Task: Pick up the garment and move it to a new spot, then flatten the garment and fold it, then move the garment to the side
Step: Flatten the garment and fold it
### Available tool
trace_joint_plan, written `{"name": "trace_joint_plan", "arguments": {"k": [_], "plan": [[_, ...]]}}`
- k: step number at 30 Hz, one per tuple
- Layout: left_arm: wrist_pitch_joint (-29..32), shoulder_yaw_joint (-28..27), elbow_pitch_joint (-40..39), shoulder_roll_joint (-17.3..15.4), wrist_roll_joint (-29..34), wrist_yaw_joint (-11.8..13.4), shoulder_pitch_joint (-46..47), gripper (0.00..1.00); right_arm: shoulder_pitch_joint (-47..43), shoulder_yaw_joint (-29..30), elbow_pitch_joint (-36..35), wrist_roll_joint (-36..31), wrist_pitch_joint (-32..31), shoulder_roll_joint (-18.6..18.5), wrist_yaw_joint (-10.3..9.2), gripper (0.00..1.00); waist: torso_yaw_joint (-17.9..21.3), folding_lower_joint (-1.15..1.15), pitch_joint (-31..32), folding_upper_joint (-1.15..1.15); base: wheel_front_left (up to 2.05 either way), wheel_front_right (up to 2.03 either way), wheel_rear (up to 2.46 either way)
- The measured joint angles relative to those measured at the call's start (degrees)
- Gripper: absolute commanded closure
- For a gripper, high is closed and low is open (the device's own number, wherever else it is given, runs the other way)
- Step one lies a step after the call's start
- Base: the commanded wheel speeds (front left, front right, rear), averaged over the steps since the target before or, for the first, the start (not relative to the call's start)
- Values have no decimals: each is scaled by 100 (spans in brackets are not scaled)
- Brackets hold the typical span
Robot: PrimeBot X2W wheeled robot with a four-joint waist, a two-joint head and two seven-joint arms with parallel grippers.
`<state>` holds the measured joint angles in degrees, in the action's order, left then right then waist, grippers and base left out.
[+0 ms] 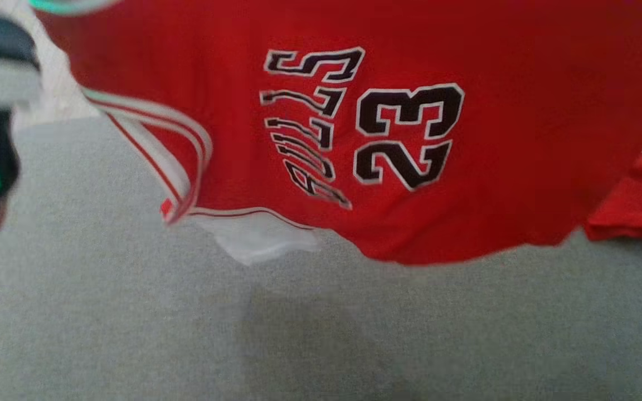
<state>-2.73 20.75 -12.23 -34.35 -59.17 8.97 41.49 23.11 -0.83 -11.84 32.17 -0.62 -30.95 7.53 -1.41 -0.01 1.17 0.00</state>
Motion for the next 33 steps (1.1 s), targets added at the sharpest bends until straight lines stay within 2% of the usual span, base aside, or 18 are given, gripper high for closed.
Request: {"name": "trace_joint_plan", "arguments": {"k": [6,11,17,24,29,33], "plan": [[389,209,1265,271,-2,-138,1263,100,1230,-391,721,-1,-543,-4,1,100,-8,0,-200,0,0,0,0],[577,548,2613,582,202,-353,2138,100,2183,-866,1648,7,-586,90,0,100,-32,2,-623,0,0,0,0],[326,762,4014,844,723,-678,3218,100,3501,-1276,2939,-255,-113,404,0,100,-30,3,-1371,0,0,0,0],[-608,703,4923,1341,1028,-1102,4739,100,4886,-1347,4011,-753,916,463,0,100,-63,4,-2258,0,0,0,0],[-793,712,5291,1566,882,-1414,4764,100,5026,-1452,4573,-856,1254,358,0,100,-164,3,-2719,0,0,0,0],[-909,782,5352,1585,654,-1563,4038,100,4863,-1591,5000,-846,1399,342,1,100,-316,3,-3034,-1,0,0,0]]}}
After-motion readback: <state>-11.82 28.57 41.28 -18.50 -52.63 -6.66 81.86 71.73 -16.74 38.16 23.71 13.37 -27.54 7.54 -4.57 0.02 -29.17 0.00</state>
